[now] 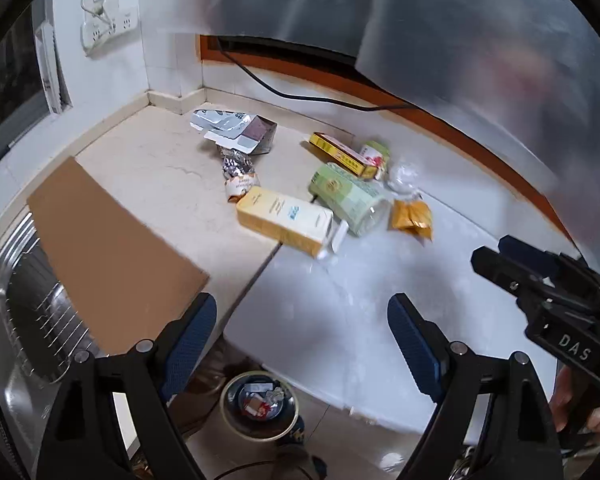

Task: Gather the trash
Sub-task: 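Raise both tools back toward the remaining boxes on the counter, then grasp the yellow-white toothpaste box with the left gripper while the right grasps the green drink carton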

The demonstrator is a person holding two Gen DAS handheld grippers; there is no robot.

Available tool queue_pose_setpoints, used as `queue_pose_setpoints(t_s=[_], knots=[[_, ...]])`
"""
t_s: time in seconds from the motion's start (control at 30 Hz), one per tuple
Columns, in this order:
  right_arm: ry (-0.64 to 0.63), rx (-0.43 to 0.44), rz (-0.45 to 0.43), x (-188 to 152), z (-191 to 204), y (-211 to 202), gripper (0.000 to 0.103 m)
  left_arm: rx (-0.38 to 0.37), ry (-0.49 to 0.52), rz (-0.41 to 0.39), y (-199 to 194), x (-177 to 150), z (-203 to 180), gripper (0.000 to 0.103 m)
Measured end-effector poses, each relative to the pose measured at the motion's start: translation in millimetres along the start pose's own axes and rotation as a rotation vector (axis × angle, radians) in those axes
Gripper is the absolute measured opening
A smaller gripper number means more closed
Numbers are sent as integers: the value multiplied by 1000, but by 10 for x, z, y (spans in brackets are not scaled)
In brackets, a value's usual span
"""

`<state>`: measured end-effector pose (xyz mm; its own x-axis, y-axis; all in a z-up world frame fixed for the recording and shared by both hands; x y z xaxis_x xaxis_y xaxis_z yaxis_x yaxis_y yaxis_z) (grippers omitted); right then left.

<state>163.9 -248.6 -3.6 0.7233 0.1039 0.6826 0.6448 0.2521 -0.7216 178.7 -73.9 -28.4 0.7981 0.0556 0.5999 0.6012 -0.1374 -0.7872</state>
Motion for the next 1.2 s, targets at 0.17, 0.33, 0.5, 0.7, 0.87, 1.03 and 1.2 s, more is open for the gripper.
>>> queue_pose_setpoints(t_s=[0.17,0.33,0.5,0.7,0.87,1.03,1.2], knots=[[-7,-9,62,303,-128,607,52,9,-31,31,485,286,66,86],[4,-23,170,508,-279,1351,52,21,-87,80,952,484,203,86],[-4,-26,257,570,-354,1898,52,15,-156,117,1254,600,366,87],[-35,-35,296,590,-420,2210,72,13,-203,157,1550,686,412,95],[-30,5,326,607,-494,2369,73,53,-264,197,1798,769,361,99],[-71,39,341,617,-459,2437,73,119,-364,247,2035,792,390,100],[-142,48,351,596,-329,2515,73,174,-413,297,2283,757,388,100]])
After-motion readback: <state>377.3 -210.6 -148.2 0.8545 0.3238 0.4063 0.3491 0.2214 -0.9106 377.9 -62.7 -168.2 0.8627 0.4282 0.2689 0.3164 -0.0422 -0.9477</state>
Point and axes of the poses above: each gripper's, at about its wrist camera, not at the fingertips, and y roughly the way its jaws point, z to its left, x to its top, the point moved 3 cm from there along y, roughly the way its jaws point, and after that the axes turned 1 degree about -z, right-handed, at the moved point
